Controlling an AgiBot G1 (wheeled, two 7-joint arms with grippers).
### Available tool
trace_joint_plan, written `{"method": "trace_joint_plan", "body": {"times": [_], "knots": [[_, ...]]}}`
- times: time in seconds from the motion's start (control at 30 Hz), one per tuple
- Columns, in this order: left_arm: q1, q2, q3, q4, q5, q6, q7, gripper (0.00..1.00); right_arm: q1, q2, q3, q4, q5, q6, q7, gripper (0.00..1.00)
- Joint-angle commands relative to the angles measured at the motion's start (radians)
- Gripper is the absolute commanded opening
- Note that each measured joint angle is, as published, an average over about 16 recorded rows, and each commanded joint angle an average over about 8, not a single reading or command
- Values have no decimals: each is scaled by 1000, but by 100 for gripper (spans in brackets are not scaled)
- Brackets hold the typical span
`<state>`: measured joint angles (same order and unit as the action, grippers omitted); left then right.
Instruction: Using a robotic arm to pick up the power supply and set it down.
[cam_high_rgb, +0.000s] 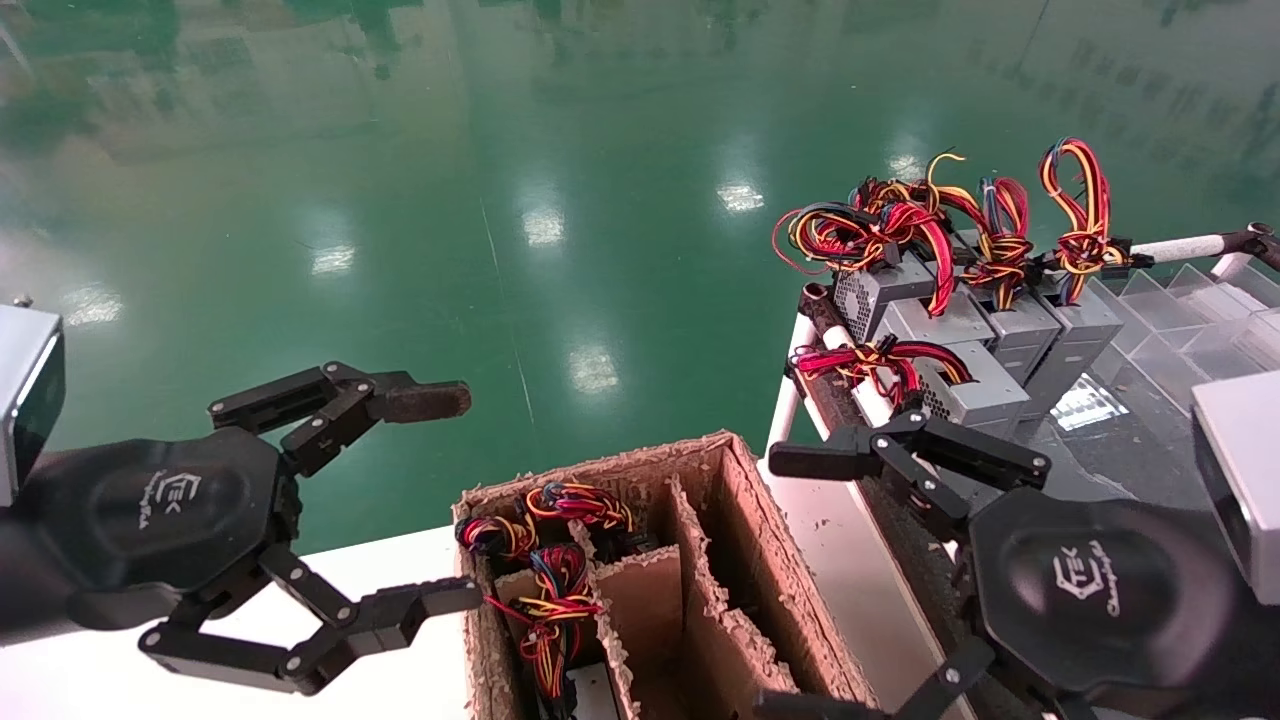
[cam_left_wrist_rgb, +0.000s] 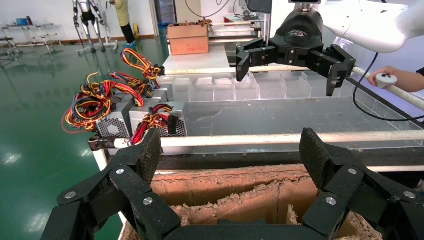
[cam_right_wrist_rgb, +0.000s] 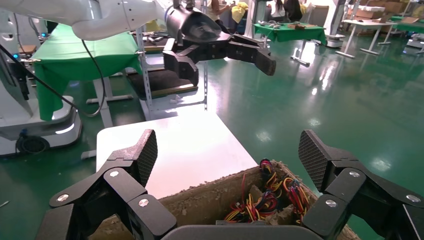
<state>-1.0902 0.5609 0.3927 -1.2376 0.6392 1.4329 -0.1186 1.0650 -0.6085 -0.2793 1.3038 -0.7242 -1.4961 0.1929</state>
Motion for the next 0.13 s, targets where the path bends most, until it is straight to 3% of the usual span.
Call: {"method": "trace_joint_plan", "body": {"times": [0.03, 0.13], "knots": [[0, 0, 0, 0, 0, 0, 0, 100, -6, 2, 0, 12, 5, 0, 4, 100], [0, 0, 0, 0, 0, 0, 0, 100, -5, 2, 0, 8, 4, 0, 2, 100]]}}
